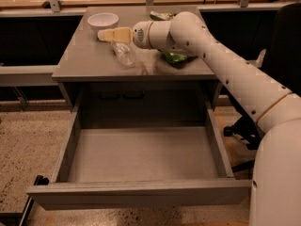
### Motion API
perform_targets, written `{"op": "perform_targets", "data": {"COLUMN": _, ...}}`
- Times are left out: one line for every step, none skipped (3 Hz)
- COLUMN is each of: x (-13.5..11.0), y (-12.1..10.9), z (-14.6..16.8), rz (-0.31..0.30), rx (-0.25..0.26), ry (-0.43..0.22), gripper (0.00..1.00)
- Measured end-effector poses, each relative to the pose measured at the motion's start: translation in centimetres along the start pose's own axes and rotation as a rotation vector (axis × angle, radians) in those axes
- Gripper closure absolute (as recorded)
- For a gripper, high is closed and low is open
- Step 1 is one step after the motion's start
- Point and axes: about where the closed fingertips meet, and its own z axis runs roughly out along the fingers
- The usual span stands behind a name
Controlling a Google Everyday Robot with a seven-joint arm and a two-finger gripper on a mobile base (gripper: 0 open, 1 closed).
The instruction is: Pick water bottle from top drawer and place on counter
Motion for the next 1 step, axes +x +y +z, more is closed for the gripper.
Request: {"op": "perform_targets", "data": {"x": 0.01, "y": 0.00, "z": -0.03, "rz": -0.002, "rx": 0.005, "ry": 0.001, "gripper": 0.00}}
